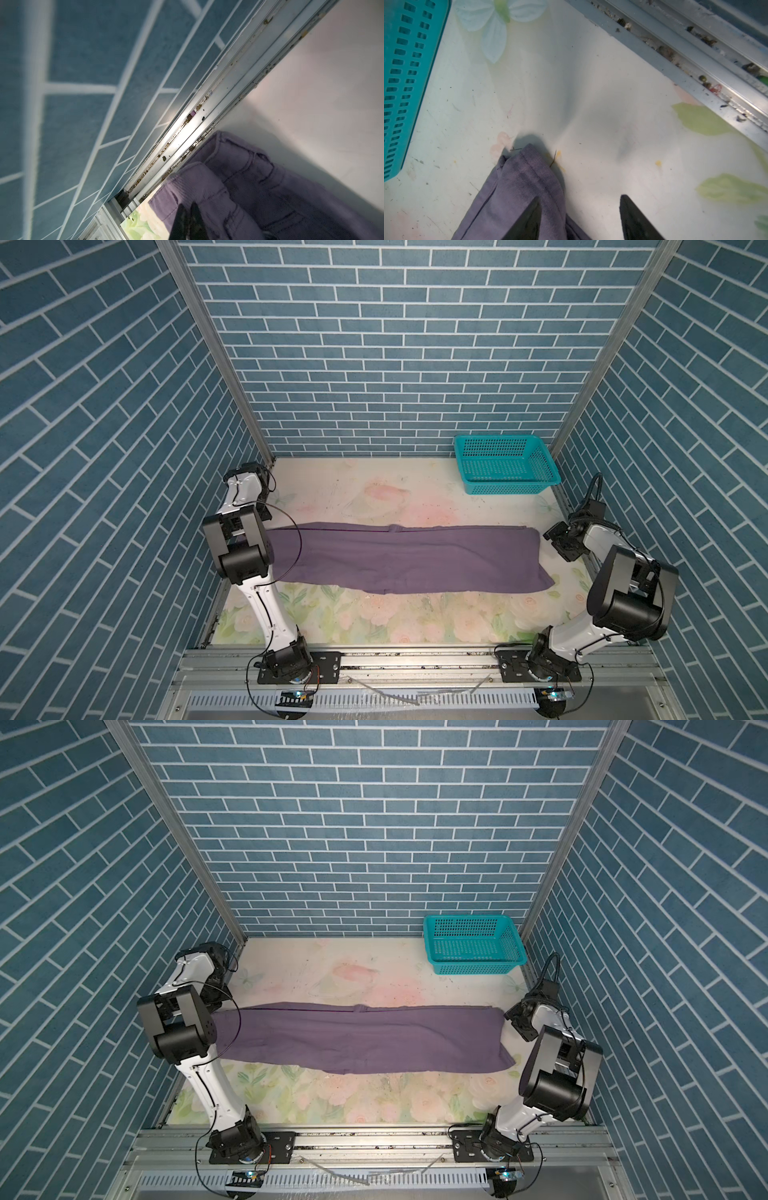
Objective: Fold and stack the trousers
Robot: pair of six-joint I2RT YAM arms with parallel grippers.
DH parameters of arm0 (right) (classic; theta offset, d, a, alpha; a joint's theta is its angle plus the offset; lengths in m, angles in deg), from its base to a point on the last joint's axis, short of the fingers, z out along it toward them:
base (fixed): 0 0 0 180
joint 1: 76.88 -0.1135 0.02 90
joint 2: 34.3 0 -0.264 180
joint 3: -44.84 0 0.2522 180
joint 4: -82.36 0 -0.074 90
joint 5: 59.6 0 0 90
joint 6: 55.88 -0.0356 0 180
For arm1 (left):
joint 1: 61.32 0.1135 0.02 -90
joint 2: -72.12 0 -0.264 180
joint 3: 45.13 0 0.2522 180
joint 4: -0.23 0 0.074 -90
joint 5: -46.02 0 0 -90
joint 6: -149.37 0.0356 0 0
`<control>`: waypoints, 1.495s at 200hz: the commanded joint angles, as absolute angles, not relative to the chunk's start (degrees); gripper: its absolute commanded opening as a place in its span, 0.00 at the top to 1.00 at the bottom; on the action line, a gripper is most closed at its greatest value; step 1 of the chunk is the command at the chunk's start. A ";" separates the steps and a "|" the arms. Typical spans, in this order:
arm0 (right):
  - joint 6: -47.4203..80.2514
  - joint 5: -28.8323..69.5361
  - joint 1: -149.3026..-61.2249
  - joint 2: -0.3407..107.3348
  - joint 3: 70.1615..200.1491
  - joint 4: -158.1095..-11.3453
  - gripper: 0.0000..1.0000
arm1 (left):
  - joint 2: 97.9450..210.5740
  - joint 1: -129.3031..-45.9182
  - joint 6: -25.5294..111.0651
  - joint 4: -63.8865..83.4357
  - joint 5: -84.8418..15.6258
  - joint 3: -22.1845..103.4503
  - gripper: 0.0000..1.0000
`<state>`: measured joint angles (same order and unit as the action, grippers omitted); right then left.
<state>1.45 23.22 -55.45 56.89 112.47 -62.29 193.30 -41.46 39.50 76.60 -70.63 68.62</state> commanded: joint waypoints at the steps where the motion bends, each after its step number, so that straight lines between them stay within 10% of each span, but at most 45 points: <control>1: 1.06 24.02 -55.28 57.19 111.18 -62.38 0.55 | 195.96 -41.12 40.29 76.32 -72.66 70.26 1.00; 22: 1.08 22.99 -55.26 57.15 111.24 -63.11 1.00 | 196.98 -41.20 40.58 75.44 -71.81 70.84 1.00; 102: 0.58 30.60 -53.47 56.03 117.80 -61.06 1.00 | 196.92 -42.76 43.37 72.16 -68.03 72.43 0.96; 131: 1.07 32.60 -53.51 54.49 119.07 -59.38 1.00 | 199.46 -44.14 43.21 76.49 -70.04 78.64 0.50; 158: 1.28 34.03 -55.63 51.13 117.68 -58.19 0.67 | 198.21 -44.83 40.50 80.00 -71.12 81.60 0.26; 203: 6.70 36.70 -71.68 45.23 116.63 -59.63 0.65 | 184.63 -52.97 41.95 74.77 -64.34 76.30 0.49; 229: 14.46 29.50 -80.93 43.49 115.28 -65.52 0.81 | 177.96 -63.17 45.27 70.62 -58.17 70.97 0.67; 299: 29.84 18.51 -103.86 60.99 127.98 -67.44 0.78 | 159.04 -73.63 35.58 65.93 -53.97 45.24 0.63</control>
